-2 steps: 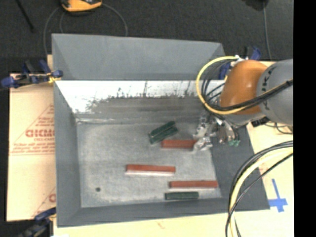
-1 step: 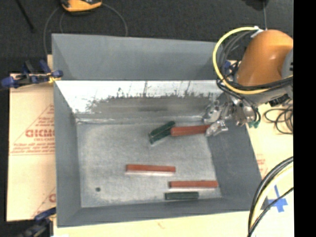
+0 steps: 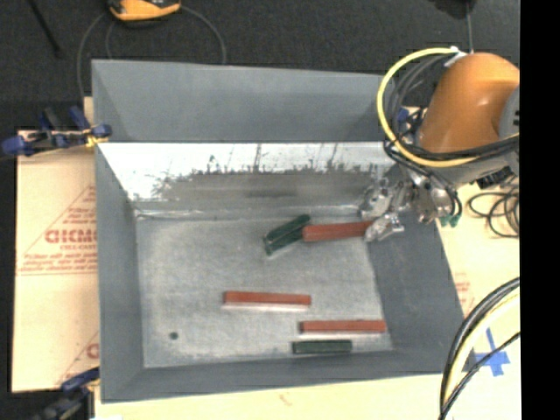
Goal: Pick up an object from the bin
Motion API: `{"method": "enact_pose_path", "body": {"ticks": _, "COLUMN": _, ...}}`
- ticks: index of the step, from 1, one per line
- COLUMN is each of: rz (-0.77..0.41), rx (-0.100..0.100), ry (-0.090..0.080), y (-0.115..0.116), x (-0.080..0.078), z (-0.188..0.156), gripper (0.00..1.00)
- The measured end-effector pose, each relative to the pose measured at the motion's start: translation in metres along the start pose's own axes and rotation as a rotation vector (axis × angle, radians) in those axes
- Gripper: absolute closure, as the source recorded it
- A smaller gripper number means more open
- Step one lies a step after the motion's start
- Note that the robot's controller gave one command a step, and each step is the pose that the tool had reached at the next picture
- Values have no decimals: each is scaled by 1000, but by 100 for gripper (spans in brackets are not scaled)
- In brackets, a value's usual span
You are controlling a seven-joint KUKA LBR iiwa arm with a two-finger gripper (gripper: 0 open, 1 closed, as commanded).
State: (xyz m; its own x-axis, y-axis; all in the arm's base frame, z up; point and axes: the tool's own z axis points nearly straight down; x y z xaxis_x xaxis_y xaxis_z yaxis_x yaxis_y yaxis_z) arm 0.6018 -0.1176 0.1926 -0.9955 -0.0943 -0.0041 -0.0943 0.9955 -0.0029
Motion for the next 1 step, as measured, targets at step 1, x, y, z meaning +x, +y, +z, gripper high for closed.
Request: {"method": "enact_pose_path", "body": {"ticks": 1, "rz": -8, "rx": -2, "ry": 6, "y": 2, "x": -8, "z": -44, "gripper": 100}}
